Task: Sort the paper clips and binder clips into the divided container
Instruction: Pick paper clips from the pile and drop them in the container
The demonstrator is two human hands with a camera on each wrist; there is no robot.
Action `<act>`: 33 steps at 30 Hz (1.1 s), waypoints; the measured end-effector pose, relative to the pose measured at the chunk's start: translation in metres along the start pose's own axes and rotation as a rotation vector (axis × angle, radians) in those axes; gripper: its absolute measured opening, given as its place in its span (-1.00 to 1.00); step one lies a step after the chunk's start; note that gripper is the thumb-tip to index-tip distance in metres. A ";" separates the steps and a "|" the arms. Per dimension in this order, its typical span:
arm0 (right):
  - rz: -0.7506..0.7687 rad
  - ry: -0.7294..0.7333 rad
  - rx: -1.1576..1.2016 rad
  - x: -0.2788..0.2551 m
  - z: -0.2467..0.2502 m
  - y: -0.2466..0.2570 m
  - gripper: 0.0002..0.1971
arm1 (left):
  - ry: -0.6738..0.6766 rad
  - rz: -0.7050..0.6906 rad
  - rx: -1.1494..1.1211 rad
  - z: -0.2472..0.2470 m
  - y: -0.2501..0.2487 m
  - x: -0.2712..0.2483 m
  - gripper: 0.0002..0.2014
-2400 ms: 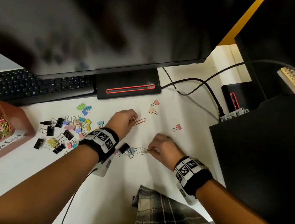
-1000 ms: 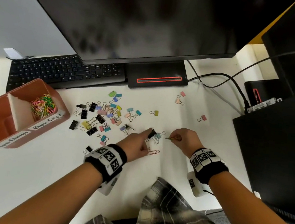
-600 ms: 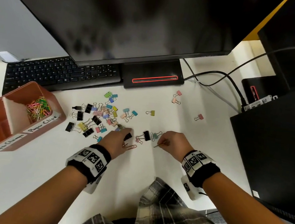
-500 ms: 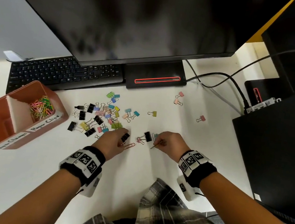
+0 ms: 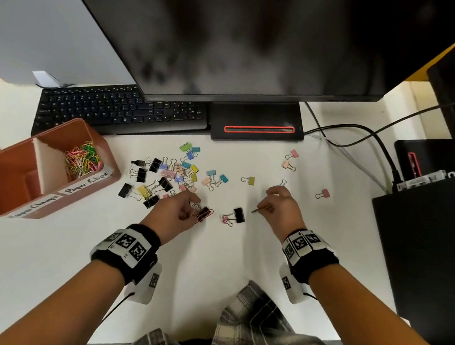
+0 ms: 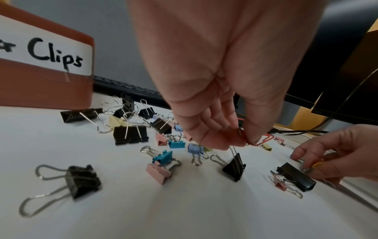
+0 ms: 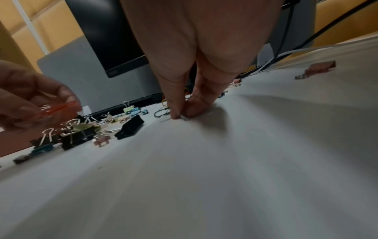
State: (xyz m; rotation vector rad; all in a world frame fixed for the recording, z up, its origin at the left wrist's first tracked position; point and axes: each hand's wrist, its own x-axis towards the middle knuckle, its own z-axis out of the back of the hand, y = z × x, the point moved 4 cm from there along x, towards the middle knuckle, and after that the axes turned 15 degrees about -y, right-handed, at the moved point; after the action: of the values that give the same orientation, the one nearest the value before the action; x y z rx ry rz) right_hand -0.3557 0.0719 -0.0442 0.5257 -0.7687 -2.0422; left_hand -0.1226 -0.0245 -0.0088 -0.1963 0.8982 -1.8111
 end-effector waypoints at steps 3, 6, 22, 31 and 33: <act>0.025 -0.036 -0.007 0.005 0.001 0.001 -0.91 | -0.008 -0.011 -0.013 0.000 0.000 -0.001 -0.71; 0.077 0.013 -0.006 -0.005 0.002 0.000 -0.91 | -0.011 -0.015 -0.033 0.000 -0.002 -0.002 -0.72; -0.063 -0.050 -0.093 0.023 0.014 0.003 -0.90 | 0.022 -0.053 -0.094 -0.022 -0.024 0.002 -0.79; -0.076 0.072 -0.141 0.037 0.002 0.015 -0.92 | -0.009 -0.030 -0.060 -0.011 0.000 -0.006 -0.81; -0.048 0.113 -0.147 0.031 -0.002 0.017 -0.94 | -0.019 -0.020 -0.052 -0.010 0.003 -0.007 -0.82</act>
State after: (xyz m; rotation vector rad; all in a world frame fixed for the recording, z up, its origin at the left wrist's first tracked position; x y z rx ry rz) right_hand -0.3610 0.0381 -0.0360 0.5748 -0.5396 -2.0752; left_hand -0.1224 -0.0138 -0.0158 -0.2565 0.9335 -1.8027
